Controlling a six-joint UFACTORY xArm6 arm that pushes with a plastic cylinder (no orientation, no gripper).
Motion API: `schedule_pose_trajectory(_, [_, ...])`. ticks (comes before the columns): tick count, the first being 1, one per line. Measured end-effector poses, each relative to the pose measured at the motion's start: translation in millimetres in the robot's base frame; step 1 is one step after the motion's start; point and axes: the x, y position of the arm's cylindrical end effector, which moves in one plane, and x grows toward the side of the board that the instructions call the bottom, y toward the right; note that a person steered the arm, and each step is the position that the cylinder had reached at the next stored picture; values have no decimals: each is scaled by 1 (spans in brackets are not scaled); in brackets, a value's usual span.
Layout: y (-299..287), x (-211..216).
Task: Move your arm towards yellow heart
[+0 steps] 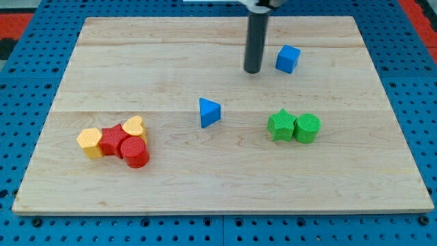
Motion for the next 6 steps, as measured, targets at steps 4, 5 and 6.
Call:
schedule_pose_trajectory(4, [-66, 34])
schedule_pose_trajectory(5, [-79, 88])
schedule_pose_trajectory(6, [-158, 110])
